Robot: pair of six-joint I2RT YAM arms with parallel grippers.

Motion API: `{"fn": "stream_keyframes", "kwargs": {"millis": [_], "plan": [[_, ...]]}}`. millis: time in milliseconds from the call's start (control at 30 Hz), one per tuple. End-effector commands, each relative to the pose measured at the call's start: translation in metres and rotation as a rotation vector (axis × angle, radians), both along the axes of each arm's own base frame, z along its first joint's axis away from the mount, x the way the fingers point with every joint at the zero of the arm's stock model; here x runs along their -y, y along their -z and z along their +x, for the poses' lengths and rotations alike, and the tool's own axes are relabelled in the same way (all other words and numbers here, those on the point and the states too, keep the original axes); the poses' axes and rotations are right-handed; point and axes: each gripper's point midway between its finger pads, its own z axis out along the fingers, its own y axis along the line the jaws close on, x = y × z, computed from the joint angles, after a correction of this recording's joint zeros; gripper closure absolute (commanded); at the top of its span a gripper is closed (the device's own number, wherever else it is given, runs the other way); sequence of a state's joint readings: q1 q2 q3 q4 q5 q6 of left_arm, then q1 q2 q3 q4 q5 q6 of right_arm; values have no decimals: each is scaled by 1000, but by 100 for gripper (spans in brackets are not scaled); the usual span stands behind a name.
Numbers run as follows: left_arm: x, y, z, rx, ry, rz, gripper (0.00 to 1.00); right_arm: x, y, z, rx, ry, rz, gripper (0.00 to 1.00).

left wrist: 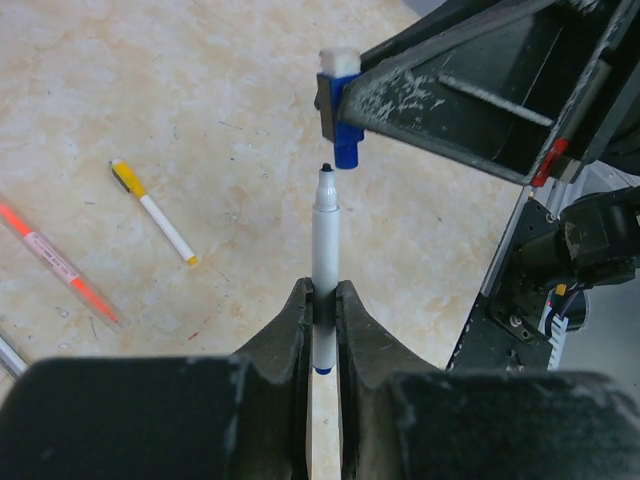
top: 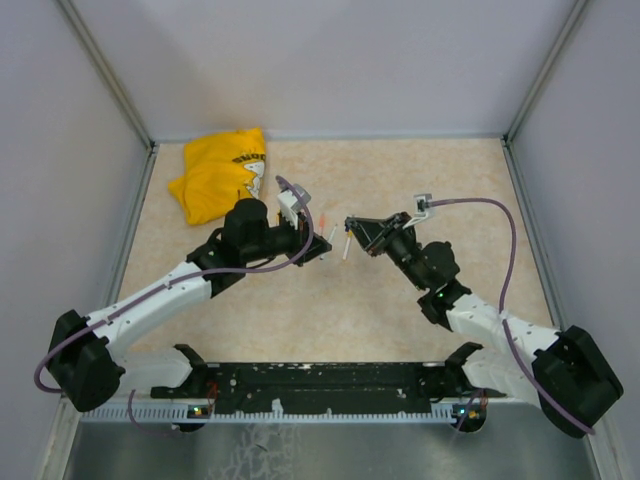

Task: Insert the pens into the pen caps
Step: Insert the pen cap onto the pen.

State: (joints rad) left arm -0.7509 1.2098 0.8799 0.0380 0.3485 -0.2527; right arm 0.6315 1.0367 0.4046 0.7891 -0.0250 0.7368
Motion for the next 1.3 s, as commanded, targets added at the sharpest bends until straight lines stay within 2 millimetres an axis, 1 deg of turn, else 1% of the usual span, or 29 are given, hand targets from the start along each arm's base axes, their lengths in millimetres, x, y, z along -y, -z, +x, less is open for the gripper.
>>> {"fn": "stream_keyframes", "kwargs": {"millis": [0, 100, 167, 333, 600, 867, 1267], "plan": [[7, -13, -4, 48, 47, -29, 100, 5, -58, -6, 161, -11, 167, 97], [9, -14, -4, 49, 55, -33, 100, 5, -68, -9, 187, -22, 197, 97], [10, -15, -5, 49, 61, -34, 100, 4, -69, -9, 189, -28, 204, 97], [11, -15, -7, 49, 69, -35, 100, 0, -62, -8, 167, -43, 206, 97], [11, -16, -8, 58, 74, -32, 100, -9, -58, -7, 147, -88, 229, 97], [10, -15, -7, 56, 64, -30, 100, -10, -55, -8, 143, -92, 227, 97], [7, -17, -7, 64, 47, -38, 100, -11, -44, -9, 129, -100, 199, 97]]}}
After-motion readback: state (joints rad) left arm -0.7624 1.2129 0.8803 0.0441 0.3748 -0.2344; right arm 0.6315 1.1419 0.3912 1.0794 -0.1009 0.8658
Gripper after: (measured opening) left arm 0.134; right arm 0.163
